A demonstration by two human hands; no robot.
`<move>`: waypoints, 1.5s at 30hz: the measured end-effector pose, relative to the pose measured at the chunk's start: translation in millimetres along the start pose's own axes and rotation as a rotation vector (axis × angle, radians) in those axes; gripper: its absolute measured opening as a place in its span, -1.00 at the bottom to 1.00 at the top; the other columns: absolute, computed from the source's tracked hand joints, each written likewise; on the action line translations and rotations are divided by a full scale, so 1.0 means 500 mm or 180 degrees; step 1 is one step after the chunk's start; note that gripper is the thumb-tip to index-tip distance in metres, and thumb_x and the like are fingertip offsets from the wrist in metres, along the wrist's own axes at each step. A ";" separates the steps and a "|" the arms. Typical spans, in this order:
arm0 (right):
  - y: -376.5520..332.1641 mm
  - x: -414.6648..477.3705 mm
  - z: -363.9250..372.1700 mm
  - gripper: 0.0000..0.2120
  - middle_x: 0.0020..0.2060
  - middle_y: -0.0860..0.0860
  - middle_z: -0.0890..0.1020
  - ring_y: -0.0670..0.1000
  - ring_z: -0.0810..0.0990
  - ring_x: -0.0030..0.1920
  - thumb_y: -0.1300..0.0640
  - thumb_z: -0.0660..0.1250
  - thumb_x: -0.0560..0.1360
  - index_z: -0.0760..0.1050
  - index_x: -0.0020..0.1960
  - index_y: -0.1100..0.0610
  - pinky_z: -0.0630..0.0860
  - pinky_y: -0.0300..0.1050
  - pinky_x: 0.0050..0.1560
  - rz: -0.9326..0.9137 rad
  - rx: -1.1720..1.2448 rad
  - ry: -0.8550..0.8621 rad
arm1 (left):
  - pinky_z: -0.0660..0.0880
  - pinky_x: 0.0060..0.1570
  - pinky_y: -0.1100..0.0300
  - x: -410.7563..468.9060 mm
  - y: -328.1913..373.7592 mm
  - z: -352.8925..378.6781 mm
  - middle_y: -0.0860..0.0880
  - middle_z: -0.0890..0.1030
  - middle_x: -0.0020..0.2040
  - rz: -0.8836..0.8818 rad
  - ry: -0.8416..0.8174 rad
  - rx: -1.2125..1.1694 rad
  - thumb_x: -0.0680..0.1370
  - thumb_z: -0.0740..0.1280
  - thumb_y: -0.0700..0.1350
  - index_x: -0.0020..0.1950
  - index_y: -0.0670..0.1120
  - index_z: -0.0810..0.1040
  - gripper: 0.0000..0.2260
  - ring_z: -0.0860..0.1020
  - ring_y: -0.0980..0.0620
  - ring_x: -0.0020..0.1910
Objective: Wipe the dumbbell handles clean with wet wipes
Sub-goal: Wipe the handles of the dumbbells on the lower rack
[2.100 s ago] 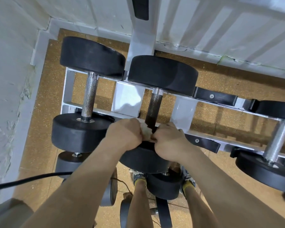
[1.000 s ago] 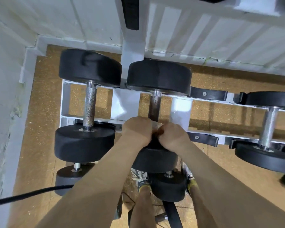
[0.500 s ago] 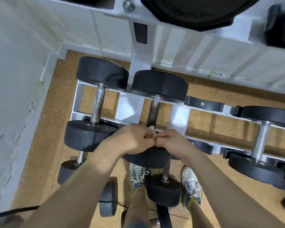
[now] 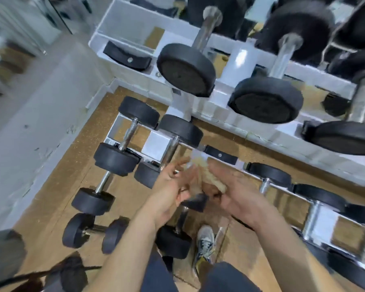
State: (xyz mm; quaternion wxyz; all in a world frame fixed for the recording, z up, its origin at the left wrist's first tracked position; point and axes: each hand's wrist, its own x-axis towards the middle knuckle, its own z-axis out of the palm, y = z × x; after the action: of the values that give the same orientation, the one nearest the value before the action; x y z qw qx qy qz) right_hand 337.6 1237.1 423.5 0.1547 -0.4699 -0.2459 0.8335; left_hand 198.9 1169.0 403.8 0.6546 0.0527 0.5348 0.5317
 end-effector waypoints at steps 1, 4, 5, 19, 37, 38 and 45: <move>-0.013 -0.029 -0.014 -0.67 -0.30 0.07 0.62 -0.06 0.55 -0.41 0.04 0.40 0.40 0.58 0.05 0.25 0.52 -0.15 -0.28 0.0013 -0.0079 -0.0013 | 0.60 -0.21 0.19 -0.019 0.000 0.023 -0.14 0.67 -0.08 -0.0028 -0.0060 -0.0021 0.43 0.41 -0.16 0.12 -0.19 0.59 -0.72 0.61 -0.03 -0.20; -0.057 -0.127 -0.050 -0.76 -0.26 0.07 0.65 -0.02 0.58 -0.27 -0.01 0.47 0.34 0.66 -0.12 0.15 0.44 -0.02 -0.05 -0.0110 -0.0658 -0.0022 | 0.56 -0.11 0.11 -0.057 -0.006 0.094 -0.19 0.67 -0.12 0.0075 0.0070 0.0346 0.50 0.40 -0.23 -0.08 -0.22 0.64 -0.93 0.60 -0.12 -0.15; -0.069 -0.157 -0.065 -0.85 -0.28 0.09 0.63 -0.02 0.56 -0.28 0.03 0.49 0.36 0.64 -0.23 0.12 0.41 -0.05 -0.11 -0.0232 -0.0846 0.0084 | 0.53 -0.14 0.11 -0.068 -0.006 0.123 -0.18 0.67 -0.16 0.0133 0.0176 0.0388 0.51 0.39 -0.22 -0.12 -0.21 0.63 -0.94 0.59 -0.13 -0.17; -0.101 -0.325 -0.290 -0.80 -0.27 0.03 0.60 -0.06 0.47 -0.38 0.21 0.44 0.40 0.61 0.03 0.17 0.42 -0.21 -0.36 -0.1003 0.0551 0.1319 | 0.39 -0.36 0.29 -0.107 -0.060 0.368 0.00 0.53 -0.39 0.0237 -0.0629 0.1663 0.49 0.44 -0.04 -0.16 -0.12 0.61 -0.85 0.41 0.05 -0.41; 0.104 -0.114 -0.508 -0.85 -0.07 0.13 0.69 0.10 0.67 -0.06 0.16 0.45 0.48 0.60 0.02 0.19 0.59 0.03 -0.02 -0.0493 -0.0006 0.2047 | 0.33 -0.50 0.40 0.072 -0.337 0.289 0.09 0.59 -0.38 -0.0519 -0.0042 0.2025 0.48 0.47 -0.07 -0.02 -0.10 0.67 -0.86 0.44 0.24 -0.51; 0.115 -0.081 -0.525 -0.81 -0.05 0.13 0.69 0.11 0.67 -0.05 0.12 0.45 0.48 0.59 0.03 0.20 0.60 0.03 0.01 -0.0482 -0.0127 0.2131 | 0.29 -0.53 0.40 0.092 -0.357 0.279 0.08 0.57 -0.39 -0.0497 0.0026 0.2043 0.48 0.48 -0.09 -0.04 -0.13 0.67 -0.86 0.41 0.25 -0.55; 0.201 0.085 -0.626 -0.49 -0.13 0.21 0.66 0.26 0.62 -0.06 -0.07 0.36 0.52 0.53 0.00 0.45 0.55 0.12 0.00 -0.0342 -0.1076 0.2857 | 0.47 -0.27 0.32 0.273 -0.488 0.203 0.01 0.62 -0.26 -0.0046 0.0411 0.2776 0.60 0.29 0.05 -0.07 -0.12 0.63 -0.74 0.59 0.09 -0.24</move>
State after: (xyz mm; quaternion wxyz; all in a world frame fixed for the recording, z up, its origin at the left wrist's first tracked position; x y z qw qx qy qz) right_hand 582.1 1257.2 200.7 0.2098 -0.7885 -0.3108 0.4876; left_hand 412.8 1217.7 203.0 0.5401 0.2869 0.7493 0.2539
